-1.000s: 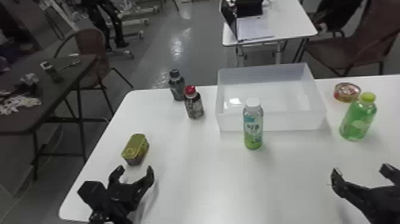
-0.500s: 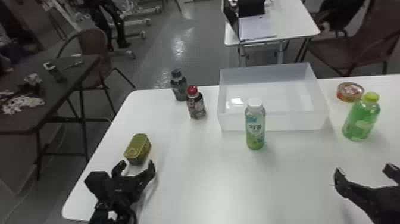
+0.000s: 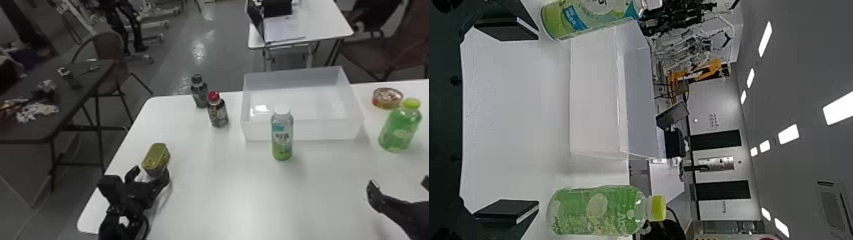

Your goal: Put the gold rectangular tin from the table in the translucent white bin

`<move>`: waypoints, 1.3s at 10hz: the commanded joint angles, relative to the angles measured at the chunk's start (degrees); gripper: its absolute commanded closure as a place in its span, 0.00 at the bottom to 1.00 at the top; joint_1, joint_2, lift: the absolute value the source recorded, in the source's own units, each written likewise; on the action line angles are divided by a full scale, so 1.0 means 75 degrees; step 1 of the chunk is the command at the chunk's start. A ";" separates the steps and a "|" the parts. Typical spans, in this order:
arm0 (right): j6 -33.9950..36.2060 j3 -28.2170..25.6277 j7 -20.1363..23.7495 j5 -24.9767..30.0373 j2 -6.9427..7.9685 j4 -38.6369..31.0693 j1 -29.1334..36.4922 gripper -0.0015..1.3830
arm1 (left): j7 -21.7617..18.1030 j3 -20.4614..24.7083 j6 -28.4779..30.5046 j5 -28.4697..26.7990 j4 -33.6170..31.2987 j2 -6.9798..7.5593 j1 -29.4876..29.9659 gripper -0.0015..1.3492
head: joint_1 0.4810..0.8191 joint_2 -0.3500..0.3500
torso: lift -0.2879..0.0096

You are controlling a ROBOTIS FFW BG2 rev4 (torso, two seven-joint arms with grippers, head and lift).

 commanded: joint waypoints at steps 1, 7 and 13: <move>0.0000 -0.0004 0.0035 0.0026 0.0053 0.0042 -0.0030 0.07 | -0.0407 0.0070 0.0062 0.0004 0.0416 -0.0020 -0.0373 0.19 | 0.63 0.94 | 0.53; 0.0000 -0.0004 0.0129 0.0014 0.0100 0.0124 -0.0101 0.07 | -0.0853 0.0609 -0.0032 -0.1109 0.1119 0.0199 -0.1041 0.70 | 0.63 0.94 | 0.53; 0.0000 0.0008 0.0141 0.0003 0.0112 0.0147 -0.0089 0.07 | -0.0853 0.0152 0.0249 -0.0898 -0.0299 -0.0020 -0.1064 0.79 | 0.63 0.94 | 0.53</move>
